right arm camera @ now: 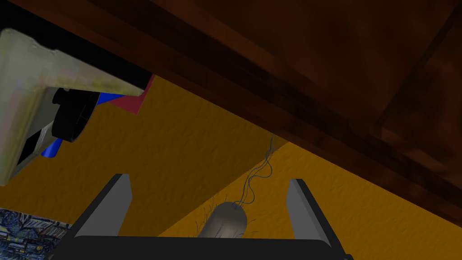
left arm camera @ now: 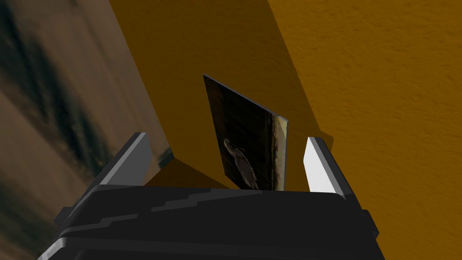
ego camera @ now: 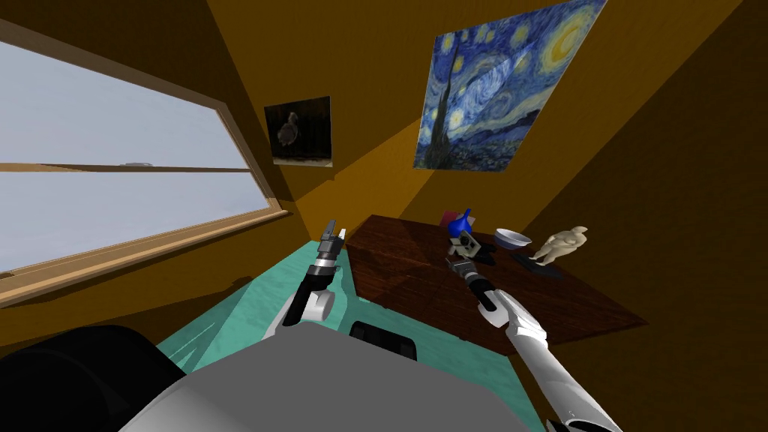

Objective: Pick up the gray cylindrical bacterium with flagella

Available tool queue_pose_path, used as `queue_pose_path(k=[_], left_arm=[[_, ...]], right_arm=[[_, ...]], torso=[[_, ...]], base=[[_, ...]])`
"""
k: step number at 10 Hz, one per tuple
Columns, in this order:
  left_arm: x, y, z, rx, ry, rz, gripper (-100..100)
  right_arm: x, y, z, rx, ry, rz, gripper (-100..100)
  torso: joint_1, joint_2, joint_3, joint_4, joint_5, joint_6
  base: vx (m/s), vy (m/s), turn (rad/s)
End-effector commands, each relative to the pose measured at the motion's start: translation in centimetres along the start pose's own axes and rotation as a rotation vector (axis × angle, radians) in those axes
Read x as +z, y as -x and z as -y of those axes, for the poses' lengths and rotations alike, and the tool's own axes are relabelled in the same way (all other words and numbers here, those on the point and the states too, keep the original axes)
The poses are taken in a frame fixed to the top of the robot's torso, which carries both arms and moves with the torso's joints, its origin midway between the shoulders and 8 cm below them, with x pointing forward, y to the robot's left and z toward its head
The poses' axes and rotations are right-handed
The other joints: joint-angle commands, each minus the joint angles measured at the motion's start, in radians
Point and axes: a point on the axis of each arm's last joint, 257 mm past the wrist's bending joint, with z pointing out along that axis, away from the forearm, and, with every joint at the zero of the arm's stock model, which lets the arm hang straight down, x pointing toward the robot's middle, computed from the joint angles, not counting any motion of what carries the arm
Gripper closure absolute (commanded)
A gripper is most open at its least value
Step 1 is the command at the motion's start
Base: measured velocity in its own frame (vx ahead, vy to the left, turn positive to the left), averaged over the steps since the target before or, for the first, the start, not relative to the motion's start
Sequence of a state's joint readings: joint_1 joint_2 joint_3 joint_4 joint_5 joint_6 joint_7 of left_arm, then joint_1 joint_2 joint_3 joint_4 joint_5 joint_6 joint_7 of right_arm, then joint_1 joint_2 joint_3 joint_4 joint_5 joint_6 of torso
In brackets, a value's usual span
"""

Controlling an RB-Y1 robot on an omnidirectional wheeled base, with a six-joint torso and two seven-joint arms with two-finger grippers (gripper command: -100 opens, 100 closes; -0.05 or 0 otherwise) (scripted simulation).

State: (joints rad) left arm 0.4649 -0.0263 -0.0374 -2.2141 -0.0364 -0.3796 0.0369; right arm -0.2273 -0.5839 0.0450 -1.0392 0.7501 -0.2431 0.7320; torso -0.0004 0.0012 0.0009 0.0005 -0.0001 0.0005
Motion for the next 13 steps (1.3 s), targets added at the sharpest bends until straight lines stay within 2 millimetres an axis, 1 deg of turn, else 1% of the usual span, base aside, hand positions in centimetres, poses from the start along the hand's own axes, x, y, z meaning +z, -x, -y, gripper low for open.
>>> queue_pose_path(k=[1, 3, 4, 5, 7, 8, 10, 11, 12, 13], left_arm=[[0.0, 0.0, 0.0, 0.000, 0.000, 0.000, 0], [0.0, 0.0, 0.0, 0.000, 0.000, 0.000, 0], [0.0, 0.0, 0.0, 0.000, 0.000, 0.000, 0], [0.0, 0.0, 0.0, 0.000, 0.000, 0.000, 0], [0.0, 0.0, 0.0, 0.000, 0.000, 0.000, 0], [0.0, 0.0, 0.0, 0.000, 0.000, 0.000, 0], [0.0, 0.0, 0.0, 0.000, 0.000, 0.000, 0], [0.0, 0.0, 0.0, 0.000, 0.000, 0.000, 0], [0.0, 0.0, 0.0, 0.000, 0.000, 0.000, 0], [0.0, 0.0, 0.0, 0.000, 0.000, 0.000, 0]], right_arm=[[1.4, 0.5, -1.4, -0.002, 0.012, -0.001, -100], [2.6, 1.5, -0.6, -0.001, 0.001, 0.003, -100], [2.5, 0.9, -0.6, 0.001, 0.000, -0.010, -100], [3.8, 1.9, -2.3, -0.006, 0.015, -0.004, -100], [4.8, 2.3, -1.5, -0.003, 0.005, -0.013, -100], [5.9, 2.8, -3.3, -0.012, 0.023, -0.019, -100], [6.9, 3.9, -2.6, -0.011, 0.014, -0.017, -100], [7.7, 4.6, -4.6, -0.024, 0.035, -0.017, -100], [8.5, 4.7, -4.0, -0.022, 0.027, -0.034, -100], [8.8, 5.8, -3.7, -0.024, 0.024, -0.020, -100]], torso=[[0.000, 0.000, 0.000, 0.000, 0.000, 0.000], [-0.002, 0.004, 0.002, 0.001, 0.000, 0.000], [-0.001, 0.002, 0.001, 0.001, 0.000, 0.000], [0.000, 0.000, 0.000, 0.000, 0.000, 0.000], [-0.002, 0.004, 0.002, 0.001, 0.000, 0.000], [-0.002, 0.002, 0.001, 0.001, 0.000, 0.000], [-0.002, 0.004, 0.002, 0.001, 0.000, 0.000], [0.000, 0.002, 0.001, 0.001, 0.000, 0.000], [-0.001, 0.004, 0.002, 0.001, 0.000, 0.000], [-0.002, 0.005, 0.003, 0.001, 0.000, 0.000]], base=[[-0.070, -0.049, 0.043], [-0.072, -0.041, 0.024], [-0.014, 0.001, -0.010], [-0.094, -0.027, 0.049], [-0.074, -0.047, 0.021], [-0.082, -0.053, 0.035], [-0.071, -0.033, 0.020], [-0.102, -0.042, 0.042], [-0.118, -0.051, 0.046], [-0.055, -0.021, -0.003]])
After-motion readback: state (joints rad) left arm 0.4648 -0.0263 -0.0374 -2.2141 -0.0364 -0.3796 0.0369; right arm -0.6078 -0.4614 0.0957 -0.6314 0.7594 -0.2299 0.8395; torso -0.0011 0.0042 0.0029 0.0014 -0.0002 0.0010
